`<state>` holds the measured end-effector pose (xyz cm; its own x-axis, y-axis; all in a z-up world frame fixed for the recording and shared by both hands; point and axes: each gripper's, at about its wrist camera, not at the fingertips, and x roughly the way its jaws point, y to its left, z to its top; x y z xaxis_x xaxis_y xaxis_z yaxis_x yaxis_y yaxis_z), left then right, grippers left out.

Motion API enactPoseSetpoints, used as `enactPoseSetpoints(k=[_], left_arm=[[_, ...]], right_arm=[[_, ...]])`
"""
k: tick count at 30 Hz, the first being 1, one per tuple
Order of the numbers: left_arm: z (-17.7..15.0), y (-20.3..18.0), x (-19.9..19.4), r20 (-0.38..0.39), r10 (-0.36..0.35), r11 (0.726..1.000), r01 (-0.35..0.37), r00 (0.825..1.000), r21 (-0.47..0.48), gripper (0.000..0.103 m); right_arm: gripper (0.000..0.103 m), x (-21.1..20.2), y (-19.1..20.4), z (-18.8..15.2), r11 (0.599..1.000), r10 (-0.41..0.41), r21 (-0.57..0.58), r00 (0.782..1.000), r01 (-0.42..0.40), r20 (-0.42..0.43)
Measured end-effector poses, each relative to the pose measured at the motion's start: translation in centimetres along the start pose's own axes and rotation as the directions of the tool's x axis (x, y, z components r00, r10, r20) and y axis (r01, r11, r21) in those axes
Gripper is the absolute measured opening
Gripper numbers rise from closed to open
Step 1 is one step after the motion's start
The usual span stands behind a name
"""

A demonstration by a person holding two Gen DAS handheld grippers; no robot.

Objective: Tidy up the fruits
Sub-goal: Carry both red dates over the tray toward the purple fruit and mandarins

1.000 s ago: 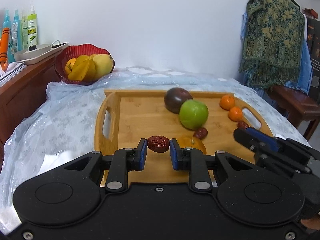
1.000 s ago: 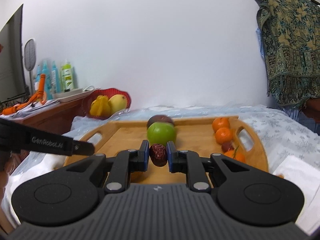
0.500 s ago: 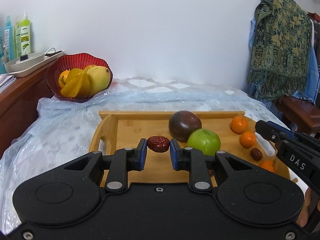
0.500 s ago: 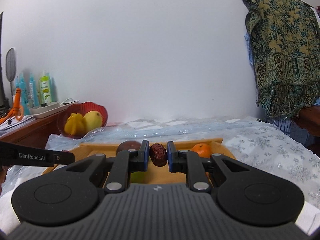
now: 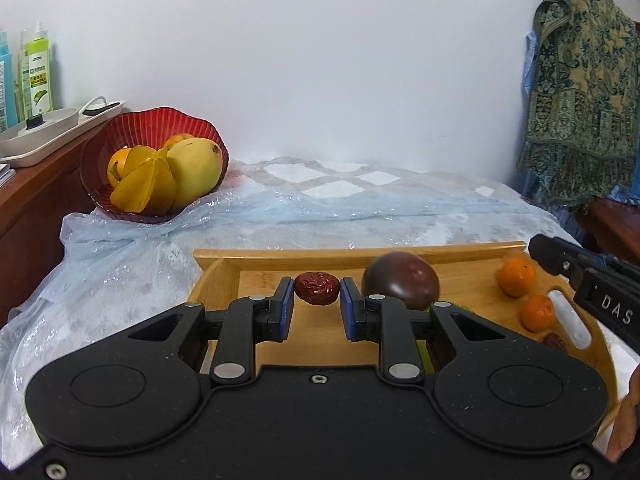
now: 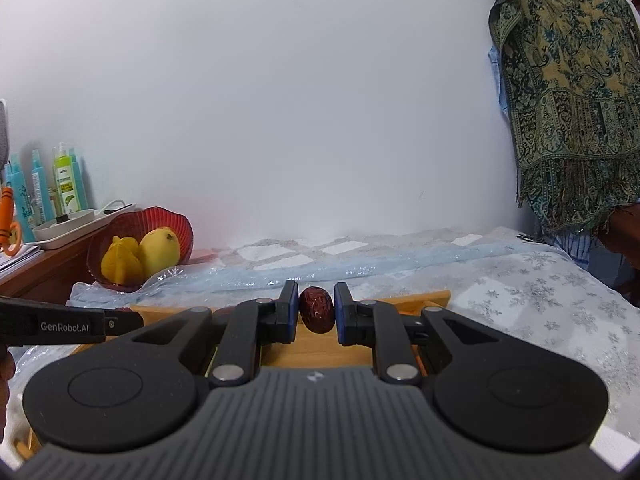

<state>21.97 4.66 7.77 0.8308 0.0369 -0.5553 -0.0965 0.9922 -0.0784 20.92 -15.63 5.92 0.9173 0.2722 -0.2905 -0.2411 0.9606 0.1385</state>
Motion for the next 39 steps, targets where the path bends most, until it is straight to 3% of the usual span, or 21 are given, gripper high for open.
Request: enactPoseSetpoints(k=[15, 28, 39], left_arm=[[1.0, 0.7, 4.1, -0.051, 0.011, 1.000, -0.013, 0.999, -0.021, 0.023], [1.2, 1.0, 6.5, -0.093, 0.017, 0.999, -0.021, 0.995, -0.044, 0.023], [0.9, 0.9, 7.2, -0.119, 0.015, 0.999, -0.020, 0.993, -0.039, 0.023]], right_arm=[[0.023, 4.5, -0.2, 0.7, 1.000, -0.004, 0.008, 0.998, 0.004, -0.061], [0.023, 8.1, -0.7, 0.1, 1.000, -0.020, 0.020, 0.978, 0.024, -0.208], [0.023, 8.4, -0.5, 0.2, 1.000, -0.007, 0.018, 0.970, 0.011, -0.241]])
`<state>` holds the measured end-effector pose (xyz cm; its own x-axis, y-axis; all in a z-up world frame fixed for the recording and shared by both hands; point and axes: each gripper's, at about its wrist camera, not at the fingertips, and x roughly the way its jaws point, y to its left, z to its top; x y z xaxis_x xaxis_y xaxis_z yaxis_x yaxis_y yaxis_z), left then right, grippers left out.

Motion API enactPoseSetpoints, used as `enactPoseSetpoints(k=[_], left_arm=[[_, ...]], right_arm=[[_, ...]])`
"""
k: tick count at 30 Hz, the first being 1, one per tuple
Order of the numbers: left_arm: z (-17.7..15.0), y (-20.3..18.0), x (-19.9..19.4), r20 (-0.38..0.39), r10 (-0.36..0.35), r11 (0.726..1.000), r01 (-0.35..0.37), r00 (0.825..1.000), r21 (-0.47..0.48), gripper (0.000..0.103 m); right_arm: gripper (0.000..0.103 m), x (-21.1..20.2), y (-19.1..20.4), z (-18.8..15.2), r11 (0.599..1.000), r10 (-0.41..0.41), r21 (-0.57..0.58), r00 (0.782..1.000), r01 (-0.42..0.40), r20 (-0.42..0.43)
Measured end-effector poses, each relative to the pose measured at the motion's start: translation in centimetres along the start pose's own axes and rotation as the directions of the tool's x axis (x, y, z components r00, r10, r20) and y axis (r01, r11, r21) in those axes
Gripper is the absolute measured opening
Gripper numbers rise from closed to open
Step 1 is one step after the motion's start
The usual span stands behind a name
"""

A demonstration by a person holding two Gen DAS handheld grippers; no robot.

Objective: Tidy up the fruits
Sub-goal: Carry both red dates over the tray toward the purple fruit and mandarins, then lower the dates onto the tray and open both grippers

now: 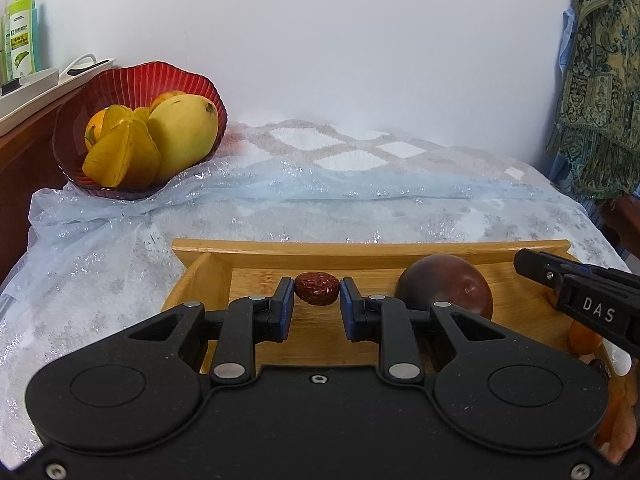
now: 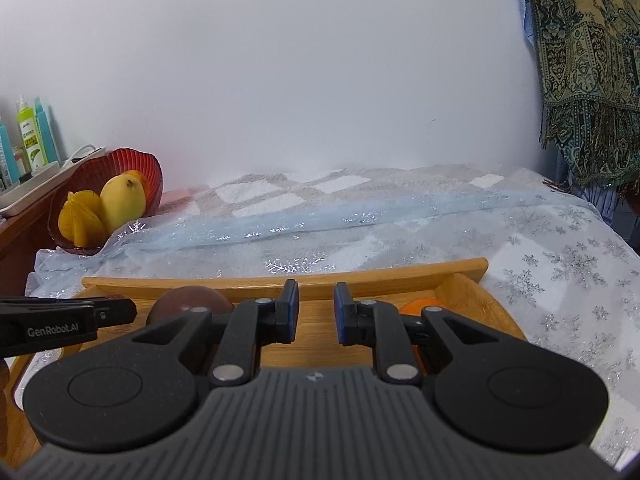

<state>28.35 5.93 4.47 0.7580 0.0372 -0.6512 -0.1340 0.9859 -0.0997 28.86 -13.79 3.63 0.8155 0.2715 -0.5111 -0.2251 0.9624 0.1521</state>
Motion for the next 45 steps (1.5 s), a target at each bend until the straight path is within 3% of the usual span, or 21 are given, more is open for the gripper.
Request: enactPoseSetpoints(k=[22, 45], left_arm=[[-0.5, 0.3, 1.0, -0.038, -0.004, 1.000, 0.004, 0.999, -0.002, 0.027], [-0.8, -0.1, -0.8, 0.001, 0.003, 1.000, -0.003, 1.000, 0.026, 0.068]], right_arm=[[0.027, 0.3, 0.0, -0.2, 1.000, -0.002, 0.013, 1.000, 0.002, -0.027], [0.071, -1.2, 0.1, -0.1, 1.000, 0.006, 0.020, 1.000, -0.007, 0.022]])
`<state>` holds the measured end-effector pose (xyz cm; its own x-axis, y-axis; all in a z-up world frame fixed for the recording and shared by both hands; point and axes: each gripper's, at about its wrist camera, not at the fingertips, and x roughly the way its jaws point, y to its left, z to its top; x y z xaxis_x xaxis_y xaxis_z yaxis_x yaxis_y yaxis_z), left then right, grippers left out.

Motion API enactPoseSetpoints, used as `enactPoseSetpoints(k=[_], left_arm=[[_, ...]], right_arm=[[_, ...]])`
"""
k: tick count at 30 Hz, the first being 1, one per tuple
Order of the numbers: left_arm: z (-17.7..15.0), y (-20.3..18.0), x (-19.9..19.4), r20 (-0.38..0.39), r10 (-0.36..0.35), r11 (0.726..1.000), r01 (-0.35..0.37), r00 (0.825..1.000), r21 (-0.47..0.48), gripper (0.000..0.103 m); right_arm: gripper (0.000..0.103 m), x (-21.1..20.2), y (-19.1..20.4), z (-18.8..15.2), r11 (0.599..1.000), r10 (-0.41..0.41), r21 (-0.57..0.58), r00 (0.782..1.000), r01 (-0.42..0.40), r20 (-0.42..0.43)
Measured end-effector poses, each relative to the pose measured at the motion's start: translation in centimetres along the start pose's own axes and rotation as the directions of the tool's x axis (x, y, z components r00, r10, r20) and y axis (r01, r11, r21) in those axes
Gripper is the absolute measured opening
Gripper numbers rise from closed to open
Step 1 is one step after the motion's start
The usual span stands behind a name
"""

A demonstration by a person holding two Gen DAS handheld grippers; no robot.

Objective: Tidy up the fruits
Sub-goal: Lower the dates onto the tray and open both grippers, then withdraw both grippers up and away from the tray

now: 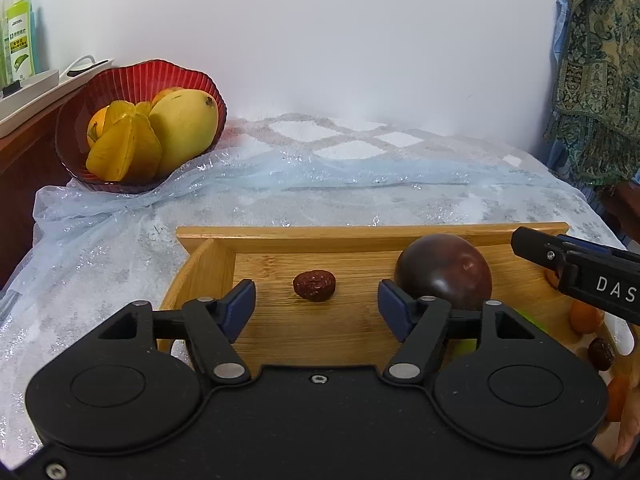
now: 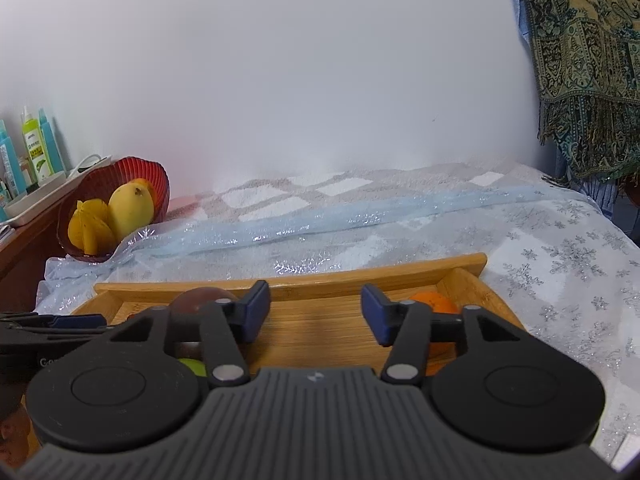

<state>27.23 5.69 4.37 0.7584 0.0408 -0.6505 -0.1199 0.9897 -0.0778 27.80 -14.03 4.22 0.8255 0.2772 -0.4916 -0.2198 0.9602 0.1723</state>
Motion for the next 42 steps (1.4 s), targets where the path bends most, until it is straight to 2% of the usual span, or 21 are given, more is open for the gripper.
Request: enactPoseSetpoints(k=[4, 9, 15, 22, 31, 39, 42], left_arm=[[0.0, 0.1, -0.7, 0.016, 0.000, 1.000, 0.000, 1.000, -0.005, 0.077], [-0.3, 0.1, -1.4, 0.019, -0.002, 1.000, 0.002, 1.000, 0.000, 0.083], [-0.8, 0.0, -2.9, 0.037, -0.006, 1.000, 0.006, 0.999, 0.010, 0.089], [-1.6, -0.1, -4.5, 0.042, -0.009, 1.000, 0.008, 0.999, 0.019, 0.090], [-2.9, -0.8, -7.0, 0.061, -0.022, 0.999, 0.020, 0.998, 0.037, 0.090], [-4.5, -0.9, -9.8, 0.090, -0.048, 0.999, 0.047, 0.995, 0.015, 0.090], [-5.4, -1.1, -10.9, 0.112, -0.041, 0.998, 0.036, 0.993, 0.041, 0.101]], right_arm=[[0.078, -0.6, 0.3, 0.1, 1.000, -0.008, -0.020, 1.000, 0.008, 0.023], [0.088, -1.3, 0.6, 0.0, 0.999, -0.009, -0.035, 0.999, 0.011, 0.043], [0.091, -2.1, 0.4, -0.3, 0.999, -0.017, -0.032, 0.999, 0.019, 0.046], [0.102, -3.5, 0.1, -1.0, 0.999, -0.026, -0.027, 0.998, 0.027, 0.061], [0.103, -6.5, 0.2, -2.1, 0.998, -0.035, -0.043, 0.994, 0.040, 0.099], [0.103, -9.4, 0.0, -3.7, 0.997, -0.045, -0.055, 0.991, 0.052, 0.130], [0.103, -10.2, -0.1, -4.4, 0.997, -0.047, -0.055, 0.990, 0.055, 0.133]])
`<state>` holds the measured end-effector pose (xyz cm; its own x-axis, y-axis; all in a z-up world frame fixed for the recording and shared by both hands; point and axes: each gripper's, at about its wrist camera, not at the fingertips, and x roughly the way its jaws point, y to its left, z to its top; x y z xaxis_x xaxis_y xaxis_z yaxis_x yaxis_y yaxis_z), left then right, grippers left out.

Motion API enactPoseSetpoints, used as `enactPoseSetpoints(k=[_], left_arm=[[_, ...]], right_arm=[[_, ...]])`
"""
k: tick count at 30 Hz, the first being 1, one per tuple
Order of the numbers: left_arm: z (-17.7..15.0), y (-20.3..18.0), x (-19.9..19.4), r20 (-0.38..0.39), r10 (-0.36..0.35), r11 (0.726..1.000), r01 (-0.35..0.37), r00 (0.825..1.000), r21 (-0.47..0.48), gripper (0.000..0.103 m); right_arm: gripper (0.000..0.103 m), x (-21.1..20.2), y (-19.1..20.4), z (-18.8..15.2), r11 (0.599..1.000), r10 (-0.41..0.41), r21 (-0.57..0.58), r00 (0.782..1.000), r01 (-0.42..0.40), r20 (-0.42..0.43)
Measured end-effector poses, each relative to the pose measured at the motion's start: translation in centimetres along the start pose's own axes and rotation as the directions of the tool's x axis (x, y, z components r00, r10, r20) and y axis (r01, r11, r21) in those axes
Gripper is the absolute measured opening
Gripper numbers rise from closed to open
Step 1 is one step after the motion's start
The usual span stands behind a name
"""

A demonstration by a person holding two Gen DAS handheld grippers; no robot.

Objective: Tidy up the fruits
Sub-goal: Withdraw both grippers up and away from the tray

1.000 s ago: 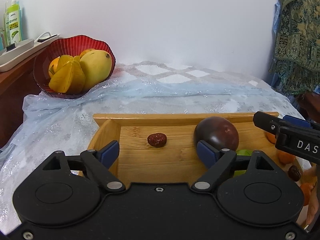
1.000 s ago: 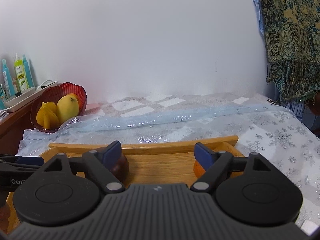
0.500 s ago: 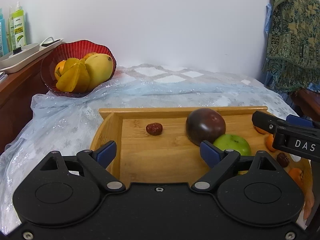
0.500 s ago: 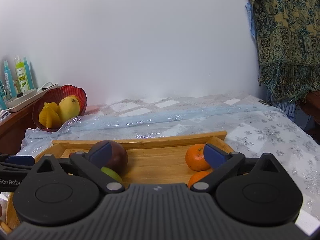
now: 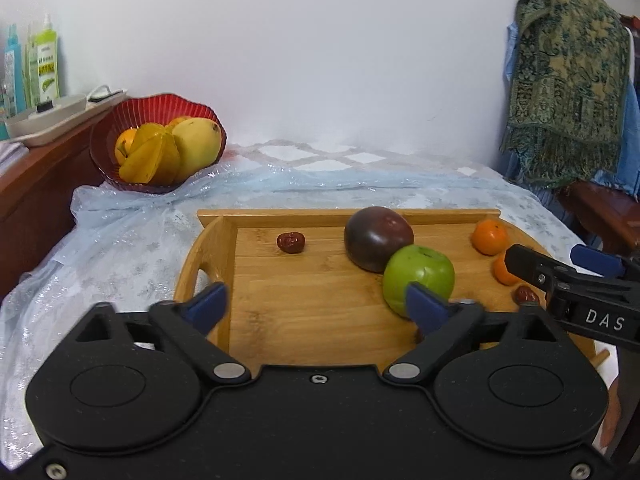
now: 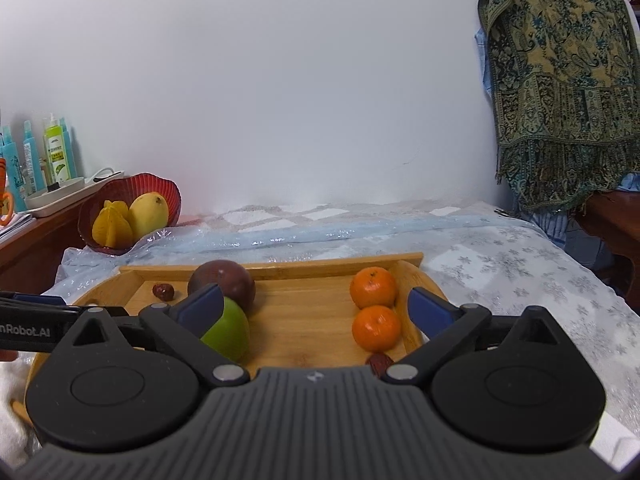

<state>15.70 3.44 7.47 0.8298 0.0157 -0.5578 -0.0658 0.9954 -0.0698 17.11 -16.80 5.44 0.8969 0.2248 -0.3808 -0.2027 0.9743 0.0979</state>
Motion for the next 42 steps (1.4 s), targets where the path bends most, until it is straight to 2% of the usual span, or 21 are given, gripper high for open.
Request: enactPoseSetpoints(k=[4, 11, 26, 42], left_arm=[[-1.1, -0.5, -1.3, 0.024, 0.019, 0.999, -0.020, 1.000, 0.035, 0.101], [-2.6, -0.8, -2.7, 0.026, 0.002, 0.999, -0.003, 1.000, 0.039, 0.101], [-5.1, -1.1, -4.5, -0.007, -0.016, 1.000, 0.016, 1.000, -0.001, 0.101], [-7.5, -2.0, -6.7, -0.031, 0.011, 1.000, -0.010, 0.999, 0.024, 0.101]], right_arm=[[0.103, -1.1, -0.1, -0.7, 1.000, -0.005, -0.006, 1.000, 0.005, 0.006], [0.103, -2.5, -0.3, -1.7, 1.000, -0.011, -0.004, 1.000, 0.011, 0.015], [0.103, -5.6, 0.6, -3.8, 0.997, -0.025, -0.073, 0.999, 0.027, 0.035], [0.103, -8.3, 1.1, -6.1, 0.995, -0.031, -0.096, 0.999, 0.033, 0.022]])
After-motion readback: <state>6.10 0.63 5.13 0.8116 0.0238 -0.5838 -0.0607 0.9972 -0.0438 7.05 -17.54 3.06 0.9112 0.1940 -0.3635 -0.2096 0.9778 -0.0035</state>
